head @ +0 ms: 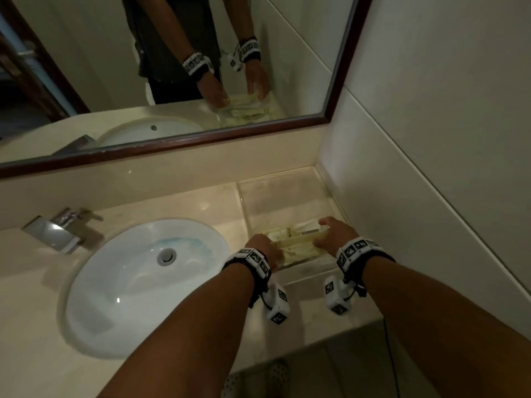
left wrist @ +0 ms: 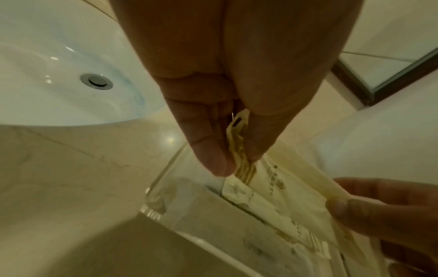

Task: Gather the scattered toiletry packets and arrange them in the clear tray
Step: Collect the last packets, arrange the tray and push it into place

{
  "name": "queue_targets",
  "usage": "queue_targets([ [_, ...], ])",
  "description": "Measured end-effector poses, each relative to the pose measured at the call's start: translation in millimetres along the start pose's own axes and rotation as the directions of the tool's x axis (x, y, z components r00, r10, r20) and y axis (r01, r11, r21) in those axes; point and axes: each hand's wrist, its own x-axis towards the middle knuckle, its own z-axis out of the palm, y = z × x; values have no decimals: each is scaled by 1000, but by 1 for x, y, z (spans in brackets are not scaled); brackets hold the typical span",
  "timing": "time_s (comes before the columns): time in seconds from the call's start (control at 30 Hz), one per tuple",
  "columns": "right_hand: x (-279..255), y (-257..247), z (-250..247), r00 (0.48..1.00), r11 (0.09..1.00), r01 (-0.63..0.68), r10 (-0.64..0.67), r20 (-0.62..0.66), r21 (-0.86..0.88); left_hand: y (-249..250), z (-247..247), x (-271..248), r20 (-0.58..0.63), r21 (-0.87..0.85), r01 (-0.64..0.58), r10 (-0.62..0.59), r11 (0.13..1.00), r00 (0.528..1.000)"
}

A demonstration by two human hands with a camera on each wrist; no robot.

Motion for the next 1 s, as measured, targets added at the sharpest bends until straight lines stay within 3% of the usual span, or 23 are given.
queue_targets([
  [0.13, 9, 7, 10, 999, 999, -25, 25, 30, -20, 9, 19, 13, 243, -58, 141, -123, 988, 962],
  [0.2, 14, 10, 16, 998, 999, -35, 37, 41, -30, 7, 27, 19, 290, -33, 166, -150, 986, 945],
  [0.37, 24, 14, 25, 998, 997, -48, 50, 25, -67, -1, 38, 36, 168, -112, 221, -201, 969, 965],
  [0.5, 31, 17, 31, 998, 995, -66, 65, -11, -71, -2, 45, 43, 111, -259, 322, -303, 911, 947],
  [0.67, 35, 21, 34, 998, 994, -68, 67, -14, -81, -5, 50, 44, 71, -257, 351, -344, 901, 936],
  [0.8, 31, 28, 36, 995, 996, -29, 21, -95, -84, -5, 48, 39, 39, -287, 399, -405, 871, 913],
  [0.9, 22, 34, 35, 984, 995, 0, -17, -176, -97, -2, 42, 34, -20, -338, 352, -381, 873, 925],
  [1.0, 16, 36, 30, 988, 987, 36, -59, -139, -158, 3, 40, 34, -32, -323, 251, -275, 913, 961],
])
